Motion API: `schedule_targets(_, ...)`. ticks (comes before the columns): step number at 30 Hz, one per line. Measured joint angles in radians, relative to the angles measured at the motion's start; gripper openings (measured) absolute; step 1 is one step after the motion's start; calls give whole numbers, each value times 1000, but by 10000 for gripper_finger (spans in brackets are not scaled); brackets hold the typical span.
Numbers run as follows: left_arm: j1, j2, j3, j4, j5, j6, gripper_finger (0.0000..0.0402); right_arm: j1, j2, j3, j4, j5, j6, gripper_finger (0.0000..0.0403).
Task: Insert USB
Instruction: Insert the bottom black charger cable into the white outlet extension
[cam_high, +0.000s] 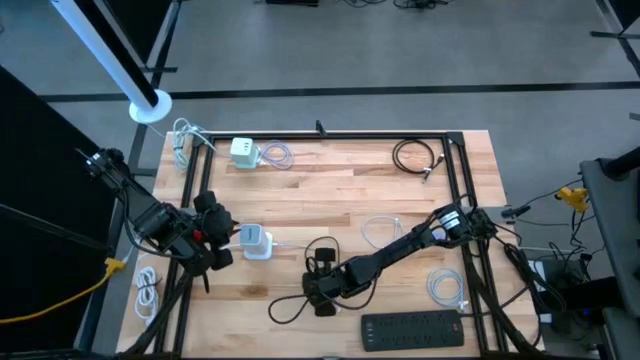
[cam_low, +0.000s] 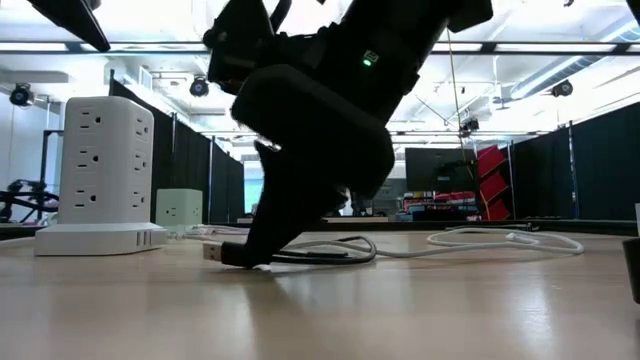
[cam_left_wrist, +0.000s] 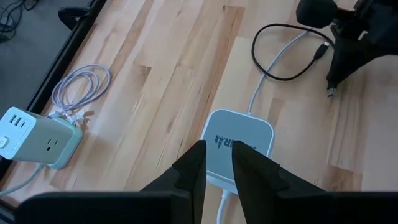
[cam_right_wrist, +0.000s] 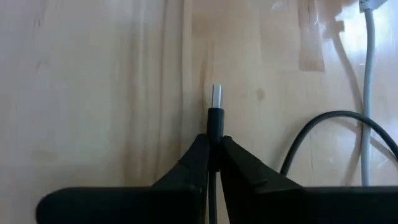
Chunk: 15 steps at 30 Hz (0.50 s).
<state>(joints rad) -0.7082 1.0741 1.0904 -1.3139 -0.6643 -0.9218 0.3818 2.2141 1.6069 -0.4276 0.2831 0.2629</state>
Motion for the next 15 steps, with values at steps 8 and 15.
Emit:
schedule_targets(8, -29, -2, 0, -24, 134, -33, 65, -90, -50, 28, -46, -241, 22, 13)
schedule_targets(15, -57, 0, -11, -28, 246, -182, 65, -220, -51, 85, -68, -327, -27, 13)
